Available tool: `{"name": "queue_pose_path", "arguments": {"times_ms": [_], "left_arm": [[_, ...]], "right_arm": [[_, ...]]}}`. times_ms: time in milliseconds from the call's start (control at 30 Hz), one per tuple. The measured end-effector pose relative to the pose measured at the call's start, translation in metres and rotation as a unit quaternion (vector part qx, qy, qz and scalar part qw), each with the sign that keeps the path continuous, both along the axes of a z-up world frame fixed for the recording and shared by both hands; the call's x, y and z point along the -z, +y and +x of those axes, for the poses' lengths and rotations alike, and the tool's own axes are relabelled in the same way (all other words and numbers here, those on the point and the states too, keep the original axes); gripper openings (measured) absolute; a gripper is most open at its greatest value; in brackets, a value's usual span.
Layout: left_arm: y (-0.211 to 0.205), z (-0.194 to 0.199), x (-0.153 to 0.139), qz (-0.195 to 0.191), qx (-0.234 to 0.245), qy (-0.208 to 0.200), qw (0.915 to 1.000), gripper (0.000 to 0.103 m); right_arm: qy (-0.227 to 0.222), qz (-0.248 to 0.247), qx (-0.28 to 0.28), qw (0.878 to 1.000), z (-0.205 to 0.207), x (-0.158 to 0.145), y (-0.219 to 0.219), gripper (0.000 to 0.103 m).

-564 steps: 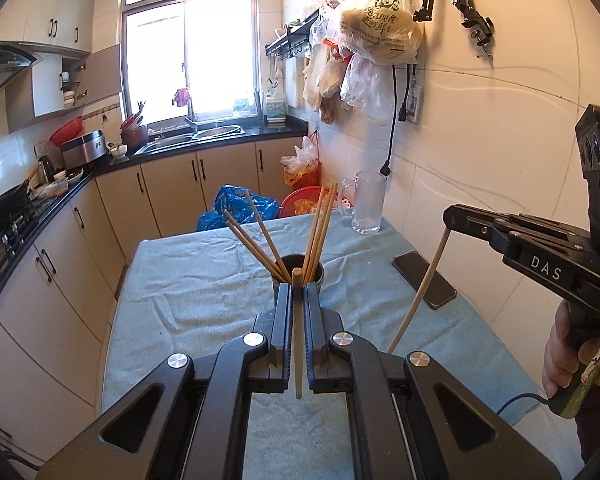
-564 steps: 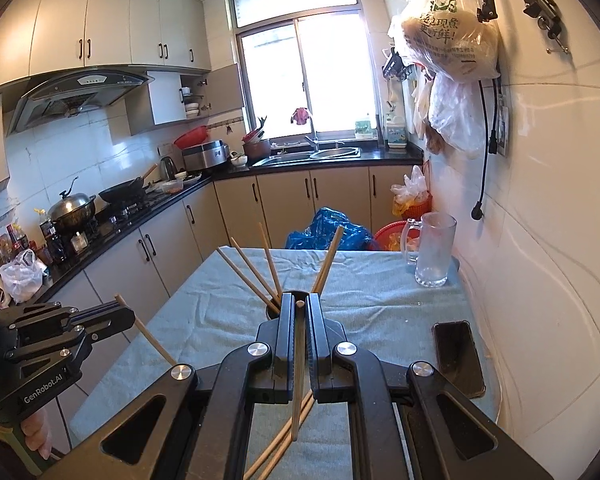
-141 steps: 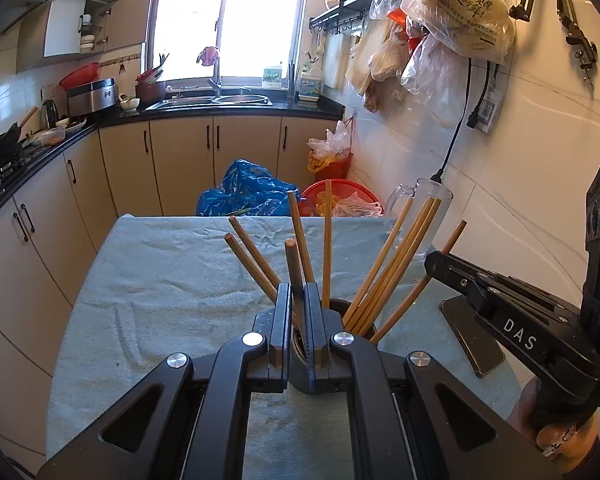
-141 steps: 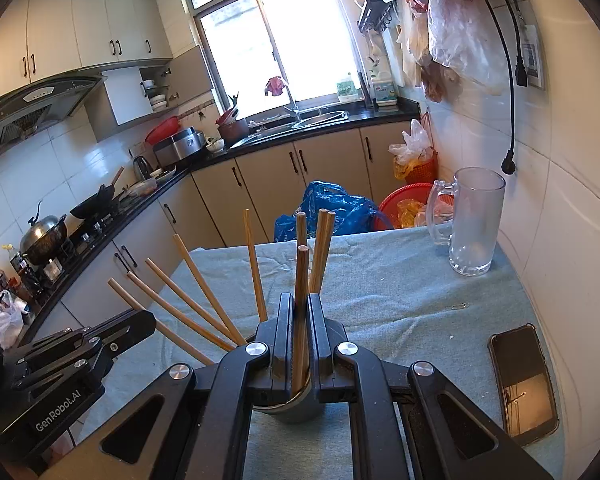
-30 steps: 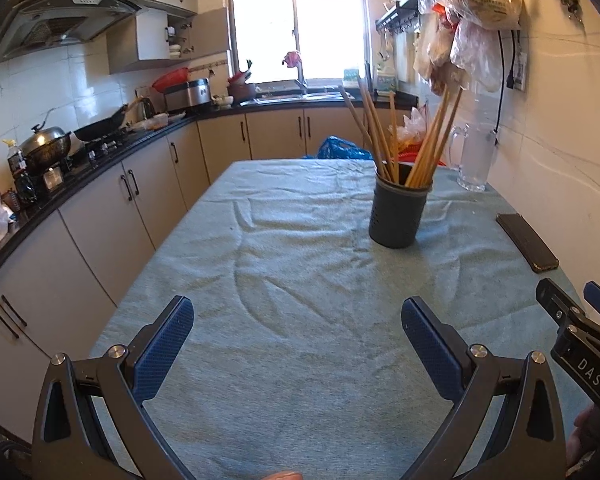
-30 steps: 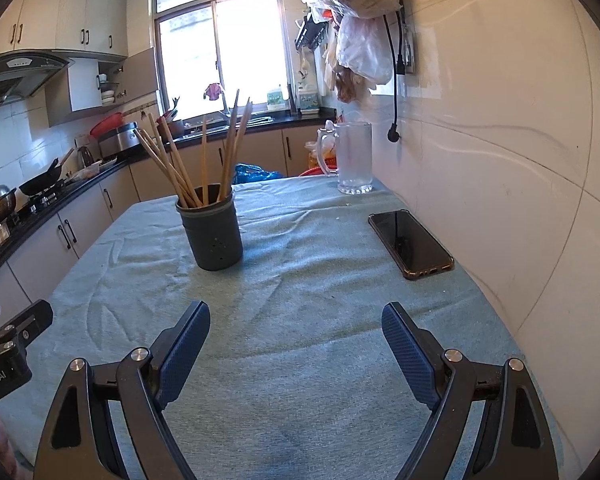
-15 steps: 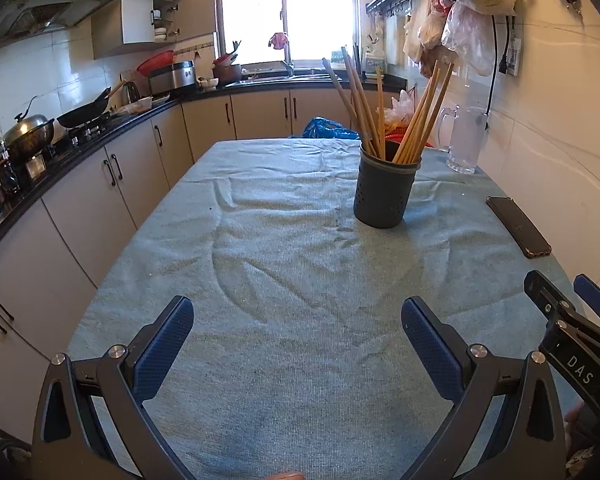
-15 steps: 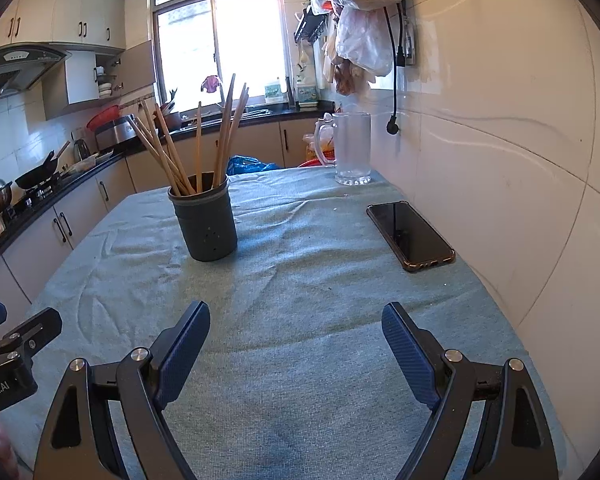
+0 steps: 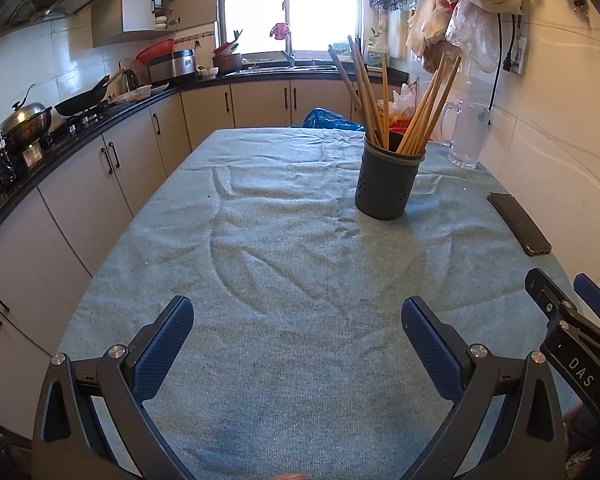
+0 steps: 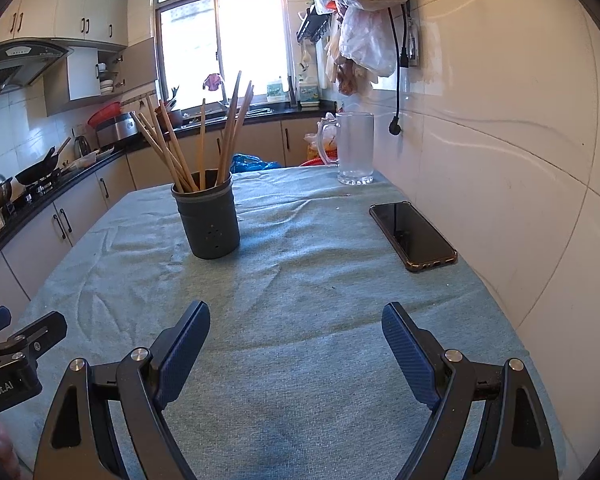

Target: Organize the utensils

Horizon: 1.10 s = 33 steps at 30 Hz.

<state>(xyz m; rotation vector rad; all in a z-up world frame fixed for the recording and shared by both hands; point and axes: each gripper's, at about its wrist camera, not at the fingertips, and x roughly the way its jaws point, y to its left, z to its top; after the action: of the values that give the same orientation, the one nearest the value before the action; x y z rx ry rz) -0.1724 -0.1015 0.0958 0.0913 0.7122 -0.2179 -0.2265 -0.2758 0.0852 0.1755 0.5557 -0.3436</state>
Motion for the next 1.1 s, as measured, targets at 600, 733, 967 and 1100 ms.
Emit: {"name": "queue_pose_path", "arguments": {"times_ms": [600,733,967,1100], "left_arm": [[-0.002,0.001,0.003,0.000,0.005,0.009,0.9999,0.103],[-0.002,0.001,0.005,-0.001,0.006,0.012,0.9999,0.103],[0.000,0.007,0.006,-0.003,0.005,0.014,0.9999,0.103],[0.001,0.011,0.006,-0.004,0.005,0.016,0.9998,0.103]], "right_arm": [[0.002,-0.003,-0.010,1.000,0.001,0.001,0.003,0.091],[0.003,-0.002,-0.010,1.000,0.002,0.001,0.004,0.091],[0.008,-0.009,-0.020,1.000,0.006,0.001,0.008,0.091],[0.014,-0.009,-0.031,0.999,0.012,0.001,0.010,0.091]]}}
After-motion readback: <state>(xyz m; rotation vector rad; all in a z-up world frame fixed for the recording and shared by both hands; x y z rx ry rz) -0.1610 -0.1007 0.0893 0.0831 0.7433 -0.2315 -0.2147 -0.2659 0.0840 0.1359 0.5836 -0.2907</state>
